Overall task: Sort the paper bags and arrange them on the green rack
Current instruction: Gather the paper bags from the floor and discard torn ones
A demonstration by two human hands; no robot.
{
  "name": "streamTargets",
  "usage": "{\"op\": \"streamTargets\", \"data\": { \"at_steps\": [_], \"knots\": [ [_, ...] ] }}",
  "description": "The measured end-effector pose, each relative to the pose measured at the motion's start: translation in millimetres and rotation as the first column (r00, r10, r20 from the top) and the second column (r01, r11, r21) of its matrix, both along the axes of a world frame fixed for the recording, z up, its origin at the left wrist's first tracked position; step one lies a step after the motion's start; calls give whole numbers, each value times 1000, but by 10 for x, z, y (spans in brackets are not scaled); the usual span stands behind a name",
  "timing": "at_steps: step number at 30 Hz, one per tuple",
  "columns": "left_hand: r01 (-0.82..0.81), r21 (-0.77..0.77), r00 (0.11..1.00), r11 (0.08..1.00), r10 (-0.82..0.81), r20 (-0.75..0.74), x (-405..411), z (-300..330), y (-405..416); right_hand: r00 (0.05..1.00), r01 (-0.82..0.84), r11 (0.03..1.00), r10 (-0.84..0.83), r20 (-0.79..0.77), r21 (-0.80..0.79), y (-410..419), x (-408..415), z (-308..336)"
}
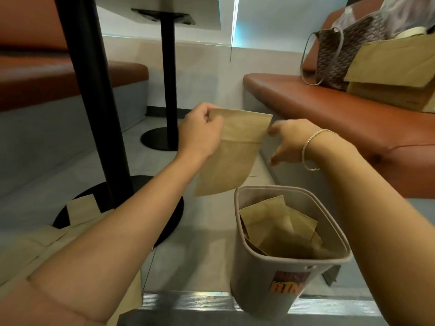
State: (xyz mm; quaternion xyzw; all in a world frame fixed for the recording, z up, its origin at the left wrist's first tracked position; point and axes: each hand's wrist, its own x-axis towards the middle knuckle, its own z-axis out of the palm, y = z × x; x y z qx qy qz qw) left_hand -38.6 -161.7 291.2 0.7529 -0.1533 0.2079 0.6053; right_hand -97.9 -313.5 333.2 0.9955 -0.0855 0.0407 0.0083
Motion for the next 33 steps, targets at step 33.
{"op": "streamTargets", "data": {
  "at_steps": [33],
  "knots": [
    [216,482,922,849,-14,-388,303,-854,470,973,-198,956,218,-75,215,617,276,-724]
  ]
}}
